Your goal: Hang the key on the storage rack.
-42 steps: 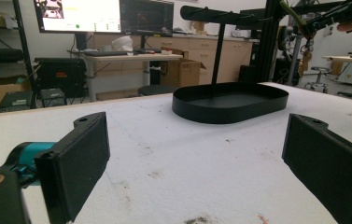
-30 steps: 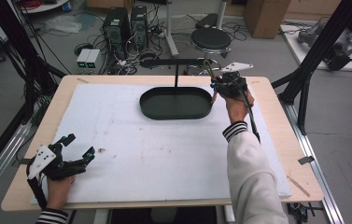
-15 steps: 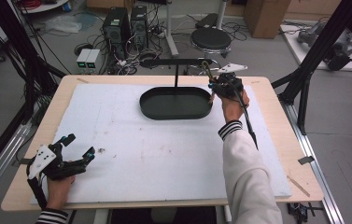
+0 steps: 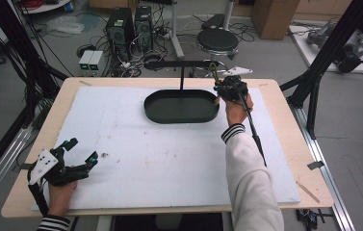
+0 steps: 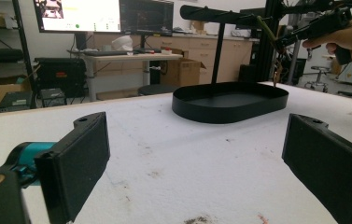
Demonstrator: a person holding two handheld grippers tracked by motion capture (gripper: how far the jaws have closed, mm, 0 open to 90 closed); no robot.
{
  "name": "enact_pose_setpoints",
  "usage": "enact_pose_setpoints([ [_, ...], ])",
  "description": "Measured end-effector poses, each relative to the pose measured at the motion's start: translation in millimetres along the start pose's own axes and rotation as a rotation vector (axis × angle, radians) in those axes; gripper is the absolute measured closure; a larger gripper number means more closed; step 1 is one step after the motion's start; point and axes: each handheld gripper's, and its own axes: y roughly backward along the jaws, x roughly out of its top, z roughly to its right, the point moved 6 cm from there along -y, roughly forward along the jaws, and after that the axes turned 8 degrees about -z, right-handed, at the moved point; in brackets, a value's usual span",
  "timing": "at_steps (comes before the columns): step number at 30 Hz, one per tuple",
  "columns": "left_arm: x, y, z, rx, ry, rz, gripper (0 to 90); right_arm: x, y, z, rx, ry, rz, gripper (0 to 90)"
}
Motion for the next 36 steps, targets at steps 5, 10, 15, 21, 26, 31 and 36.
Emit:
enact_pose_setpoints([
  [5, 0.0, 0.0, 0.1, 0.0, 0.0, 0.0, 8.0, -2.1, -5.8, 2.1, 0.018, -0.026, 0.005, 73.9],
  [10, 0.0, 0.0, 0.1, 0.0, -0.001, 0.0, 8.0, -2.8, -8.6, 3.7, 0.038, -0.044, 0.012, 73.2],
  [15, 0.0, 0.0, 0.2, 0.0, -0.002, 0.0, 8.0, -2.4, -10.7, 3.3, 0.081, -0.053, 0.015, 51.2],
  [21, -0.2, 0.3, 0.6, 0.001, -0.007, -0.001, 8.0, -5.3, -9.7, 3.2, 0.1, -0.103, 0.012, 0.2],
  [26, -0.1, 0.1, 0.4, 0.003, -0.002, 0.002, 8.0, -2.7, 18.5, -3.5, 0.204, -0.064, 0.121, 0.2],
  [31, 0.0, 0.1, 0.7, 0.002, -0.006, 0.001, 8.0, -8.8, 54.5, -4.7, 0.25, -0.029, 0.182, 0.2],
  [36, -0.1, -0.4, 0.7, 0.003, -0.005, -0.002, 8.0, -31.7, 85.6, -8.0, 0.283, -0.012, 0.26, 0.2],
])
